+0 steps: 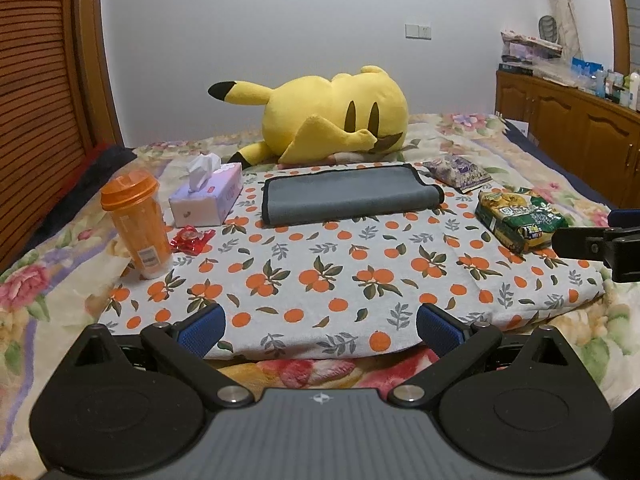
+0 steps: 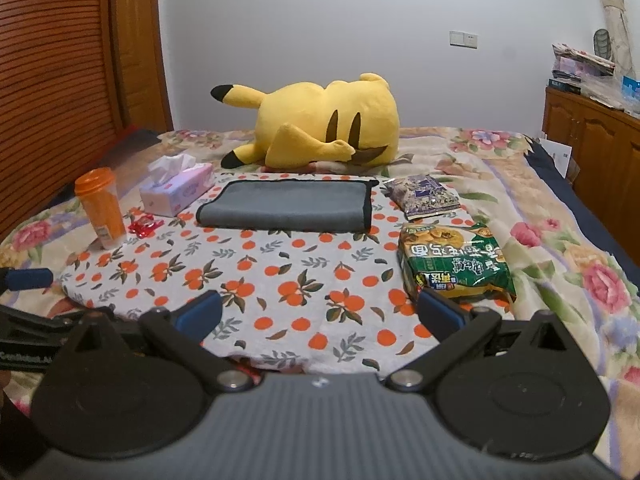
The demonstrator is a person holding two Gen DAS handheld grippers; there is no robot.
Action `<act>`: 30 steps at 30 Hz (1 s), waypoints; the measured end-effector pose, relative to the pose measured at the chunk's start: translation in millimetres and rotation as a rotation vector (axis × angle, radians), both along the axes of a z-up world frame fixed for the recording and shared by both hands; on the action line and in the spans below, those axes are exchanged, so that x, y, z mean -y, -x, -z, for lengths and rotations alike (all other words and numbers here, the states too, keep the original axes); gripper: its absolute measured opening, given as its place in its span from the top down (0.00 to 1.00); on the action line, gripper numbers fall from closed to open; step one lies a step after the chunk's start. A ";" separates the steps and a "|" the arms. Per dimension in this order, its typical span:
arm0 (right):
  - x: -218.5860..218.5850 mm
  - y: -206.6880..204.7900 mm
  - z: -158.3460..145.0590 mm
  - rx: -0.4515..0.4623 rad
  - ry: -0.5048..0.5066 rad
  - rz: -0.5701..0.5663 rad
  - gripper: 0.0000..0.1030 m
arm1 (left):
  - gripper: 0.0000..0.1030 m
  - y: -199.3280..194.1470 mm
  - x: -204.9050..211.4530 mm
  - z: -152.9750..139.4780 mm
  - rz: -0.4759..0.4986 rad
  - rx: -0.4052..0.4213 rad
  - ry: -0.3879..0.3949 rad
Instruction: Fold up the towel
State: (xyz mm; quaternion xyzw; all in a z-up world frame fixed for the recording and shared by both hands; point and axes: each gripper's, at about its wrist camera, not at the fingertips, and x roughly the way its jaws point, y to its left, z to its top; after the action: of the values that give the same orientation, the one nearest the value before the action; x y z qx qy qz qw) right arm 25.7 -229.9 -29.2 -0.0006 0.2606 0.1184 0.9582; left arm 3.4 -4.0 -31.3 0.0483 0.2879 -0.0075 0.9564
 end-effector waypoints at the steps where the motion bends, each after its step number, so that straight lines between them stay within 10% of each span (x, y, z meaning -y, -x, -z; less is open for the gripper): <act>1: 0.1 0.3 0.0 0.000 0.000 0.001 0.00 | 0.00 0.8 -0.2 -0.6 0.000 0.004 -0.001; 30: 8.2 10.5 -6.7 0.090 -0.027 0.023 0.00 | 0.00 16.9 -4.6 -13.2 -0.004 0.130 0.013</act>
State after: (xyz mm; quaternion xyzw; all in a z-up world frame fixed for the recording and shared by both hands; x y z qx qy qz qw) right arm 15.3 -238.1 -22.5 0.0103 0.2155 0.1105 0.9702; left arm -13.5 0.6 -18.2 0.0421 0.2251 -0.0044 0.9734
